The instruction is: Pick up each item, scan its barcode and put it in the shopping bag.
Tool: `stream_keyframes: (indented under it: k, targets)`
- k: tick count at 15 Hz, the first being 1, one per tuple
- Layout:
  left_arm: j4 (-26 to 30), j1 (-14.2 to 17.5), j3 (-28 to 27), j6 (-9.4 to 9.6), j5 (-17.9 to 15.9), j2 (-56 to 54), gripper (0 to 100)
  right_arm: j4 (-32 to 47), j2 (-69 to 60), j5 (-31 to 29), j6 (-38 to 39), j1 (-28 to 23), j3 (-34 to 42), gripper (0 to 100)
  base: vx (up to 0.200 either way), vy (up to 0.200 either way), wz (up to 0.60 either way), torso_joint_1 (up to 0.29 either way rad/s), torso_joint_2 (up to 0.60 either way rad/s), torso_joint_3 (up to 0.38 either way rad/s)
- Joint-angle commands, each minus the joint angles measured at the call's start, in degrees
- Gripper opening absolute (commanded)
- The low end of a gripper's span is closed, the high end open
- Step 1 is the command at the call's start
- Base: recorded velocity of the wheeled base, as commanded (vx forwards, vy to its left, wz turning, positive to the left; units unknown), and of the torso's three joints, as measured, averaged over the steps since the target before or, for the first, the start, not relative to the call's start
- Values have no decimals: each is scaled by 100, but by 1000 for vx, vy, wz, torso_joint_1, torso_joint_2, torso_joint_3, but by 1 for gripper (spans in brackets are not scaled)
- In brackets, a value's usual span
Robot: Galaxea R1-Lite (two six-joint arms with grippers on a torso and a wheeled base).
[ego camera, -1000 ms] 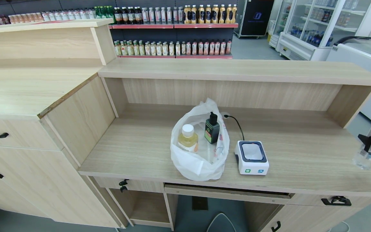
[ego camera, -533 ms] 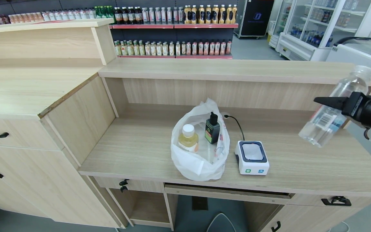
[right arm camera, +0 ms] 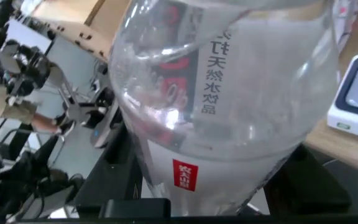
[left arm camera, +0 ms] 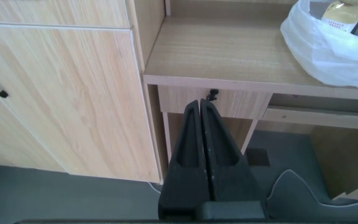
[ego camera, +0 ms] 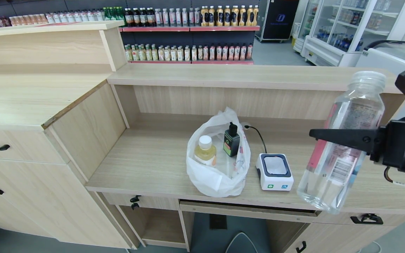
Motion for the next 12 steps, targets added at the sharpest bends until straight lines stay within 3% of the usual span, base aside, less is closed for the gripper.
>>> stream_keyframes:
  k: [1,12]
  targets:
    - [0,0,0,4,4,0,0,-2,-177,1,-10,151,60,0,0,0,0,0,0,0]
    - [0,0,0,4,4,0,0,16,-160,-236,218,1039,7,0,0,0,0,0,0,0]
